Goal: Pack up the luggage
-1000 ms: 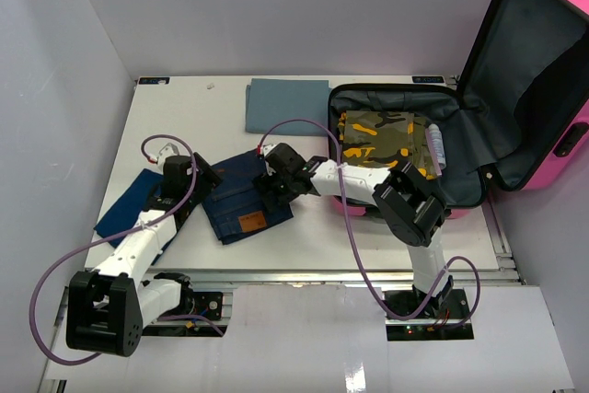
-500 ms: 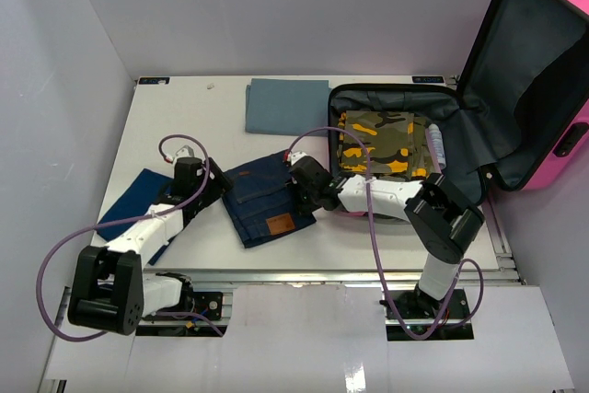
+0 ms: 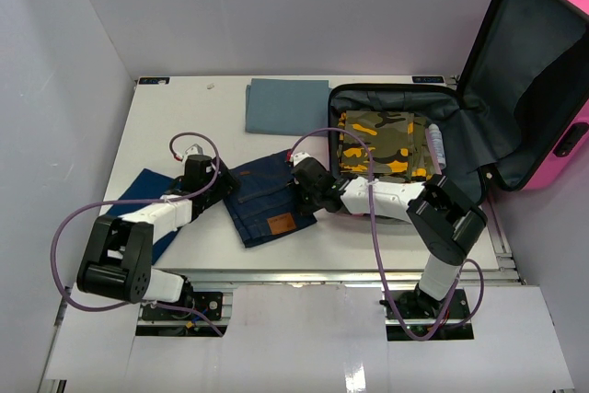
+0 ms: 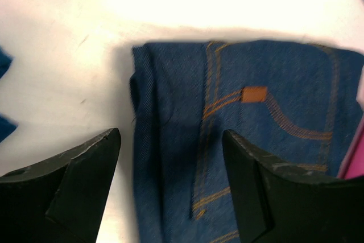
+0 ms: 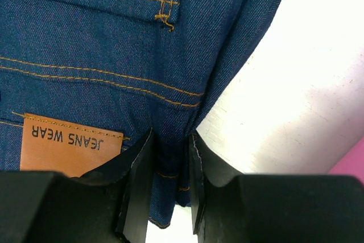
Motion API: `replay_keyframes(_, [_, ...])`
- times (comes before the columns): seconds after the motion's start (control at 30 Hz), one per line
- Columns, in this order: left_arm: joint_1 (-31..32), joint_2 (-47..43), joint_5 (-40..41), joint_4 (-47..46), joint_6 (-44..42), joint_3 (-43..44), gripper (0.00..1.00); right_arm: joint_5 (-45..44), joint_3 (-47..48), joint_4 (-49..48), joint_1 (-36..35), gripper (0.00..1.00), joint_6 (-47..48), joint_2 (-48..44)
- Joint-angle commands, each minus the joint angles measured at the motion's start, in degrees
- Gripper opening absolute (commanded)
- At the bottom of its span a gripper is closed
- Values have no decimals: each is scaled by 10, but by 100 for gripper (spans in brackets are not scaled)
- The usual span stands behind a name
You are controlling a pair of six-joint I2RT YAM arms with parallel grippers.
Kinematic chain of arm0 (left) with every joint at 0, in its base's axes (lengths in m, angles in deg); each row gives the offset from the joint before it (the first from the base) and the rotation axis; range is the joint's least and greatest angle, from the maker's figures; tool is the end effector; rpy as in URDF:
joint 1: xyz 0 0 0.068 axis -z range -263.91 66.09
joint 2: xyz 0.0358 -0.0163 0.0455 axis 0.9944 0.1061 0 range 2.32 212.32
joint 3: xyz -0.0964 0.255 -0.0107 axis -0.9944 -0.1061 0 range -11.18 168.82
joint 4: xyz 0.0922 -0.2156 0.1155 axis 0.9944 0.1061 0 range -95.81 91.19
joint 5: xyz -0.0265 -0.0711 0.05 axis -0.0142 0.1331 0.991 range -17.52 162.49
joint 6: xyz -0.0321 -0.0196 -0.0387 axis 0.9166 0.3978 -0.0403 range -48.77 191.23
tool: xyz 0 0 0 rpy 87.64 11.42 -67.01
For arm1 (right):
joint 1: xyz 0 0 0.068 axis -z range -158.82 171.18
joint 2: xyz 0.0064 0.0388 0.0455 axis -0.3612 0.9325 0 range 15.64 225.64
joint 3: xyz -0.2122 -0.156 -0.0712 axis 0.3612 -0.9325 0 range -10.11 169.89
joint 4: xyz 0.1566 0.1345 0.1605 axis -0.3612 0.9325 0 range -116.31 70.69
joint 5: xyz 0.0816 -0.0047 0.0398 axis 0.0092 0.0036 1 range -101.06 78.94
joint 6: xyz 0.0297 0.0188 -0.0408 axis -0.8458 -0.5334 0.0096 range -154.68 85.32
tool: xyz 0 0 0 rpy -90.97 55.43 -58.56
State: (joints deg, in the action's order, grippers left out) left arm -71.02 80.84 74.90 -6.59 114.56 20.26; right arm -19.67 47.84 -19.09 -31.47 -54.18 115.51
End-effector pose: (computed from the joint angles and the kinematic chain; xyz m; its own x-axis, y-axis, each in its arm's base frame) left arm 0.2478 -0.0552 0.1544 -0.6460 -0.5555 -0.5236 -0.3422 0.8239 -0.4519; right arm 0.2221 0.2822 0.1721 -0.6751 -0.3404 -0.6545 -0.5316 0.8396 0.1118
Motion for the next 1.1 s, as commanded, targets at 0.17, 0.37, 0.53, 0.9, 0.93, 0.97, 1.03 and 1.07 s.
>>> replay_keyframes(0.17, [9,49,-23,-41,5,-19,67,-71,11,110,2,54,-12,41])
replay_keyframes(0.37, [9,67,-35,-62,1,-23,21,-94,38,129,1,72,-17,64])
replay_keyframes(0.53, [9,78,-9,-47,-3,-4,0,-93,42,112,1,75,-24,82])
replay_keyframes(0.9, [9,63,-1,-50,-32,6,0,5,-31,-28,-1,52,-20,105])
replay_keyframes(0.93, [11,62,-2,-53,-35,7,0,5,-34,-34,-2,47,-20,106])
replay_keyframes(0.97, [11,63,-2,-55,-37,7,0,5,-35,-39,-2,42,-20,107])
replay_keyframes(1.03, [15,65,1,-55,-43,11,0,2,-28,-37,-3,30,-16,109])
replay_keyframes(1.07, [16,64,0,-54,-44,14,0,-1,-23,-33,-3,25,-16,110])
